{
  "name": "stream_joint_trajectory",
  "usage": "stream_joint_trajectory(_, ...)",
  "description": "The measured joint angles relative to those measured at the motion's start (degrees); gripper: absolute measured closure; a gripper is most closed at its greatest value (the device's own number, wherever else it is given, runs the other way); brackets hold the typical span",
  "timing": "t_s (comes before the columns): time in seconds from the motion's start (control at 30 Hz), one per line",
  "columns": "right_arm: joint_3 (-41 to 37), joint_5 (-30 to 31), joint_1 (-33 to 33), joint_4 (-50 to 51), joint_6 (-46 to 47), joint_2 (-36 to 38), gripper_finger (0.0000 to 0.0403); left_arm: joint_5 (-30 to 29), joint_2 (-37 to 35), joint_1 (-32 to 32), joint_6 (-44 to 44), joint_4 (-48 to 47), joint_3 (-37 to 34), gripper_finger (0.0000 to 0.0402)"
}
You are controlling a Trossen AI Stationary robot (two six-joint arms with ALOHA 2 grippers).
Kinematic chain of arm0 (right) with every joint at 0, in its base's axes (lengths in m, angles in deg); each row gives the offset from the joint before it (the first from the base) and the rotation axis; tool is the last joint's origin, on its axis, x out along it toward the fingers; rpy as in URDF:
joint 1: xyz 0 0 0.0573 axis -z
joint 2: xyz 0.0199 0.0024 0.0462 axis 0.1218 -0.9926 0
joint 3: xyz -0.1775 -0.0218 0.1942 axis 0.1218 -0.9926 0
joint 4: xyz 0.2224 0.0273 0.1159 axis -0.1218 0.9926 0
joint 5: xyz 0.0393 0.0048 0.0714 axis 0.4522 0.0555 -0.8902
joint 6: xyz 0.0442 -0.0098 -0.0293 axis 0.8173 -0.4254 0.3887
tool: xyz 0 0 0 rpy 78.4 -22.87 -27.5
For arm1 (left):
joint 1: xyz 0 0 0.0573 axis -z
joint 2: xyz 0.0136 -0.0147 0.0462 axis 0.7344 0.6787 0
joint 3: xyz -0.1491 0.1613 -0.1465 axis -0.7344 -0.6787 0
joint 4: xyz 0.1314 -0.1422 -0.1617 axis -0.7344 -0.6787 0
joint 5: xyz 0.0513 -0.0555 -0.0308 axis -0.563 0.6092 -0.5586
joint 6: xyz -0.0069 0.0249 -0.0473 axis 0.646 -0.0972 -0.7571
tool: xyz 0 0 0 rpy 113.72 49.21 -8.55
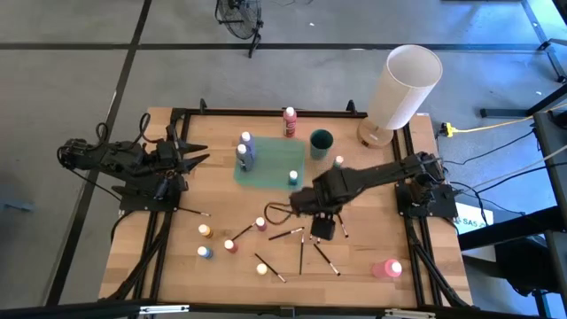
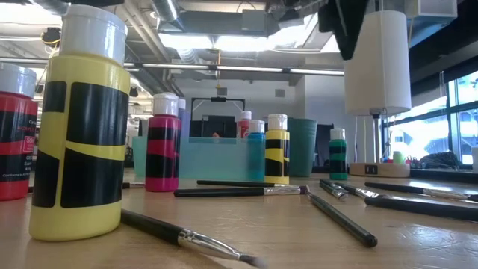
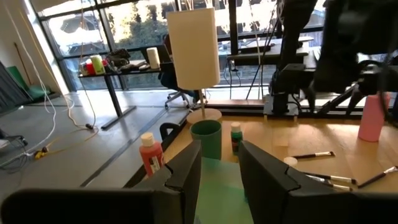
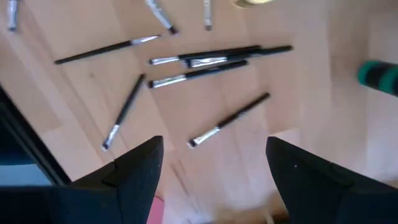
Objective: Pick & Place Paint Supplies
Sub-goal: Put the black paint brush into the dark green cup
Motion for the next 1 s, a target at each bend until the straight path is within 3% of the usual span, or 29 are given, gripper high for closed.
stream_joint_trajectory(0.37, -0.88, 5.22, -7.65, -0.01, 9.12, -0.05, 0.0114, 0.30, -0.01, -0.01, -1.52, -1.01, 0.00, 0.0297)
stream_joint_trajectory(1.0, -0.88, 4.90, -9.51, -0.48, 11.08, -0.05, 0.0114, 2.95, -0.01, 0.01, -2.52, -0.97, 0.00, 0.0297)
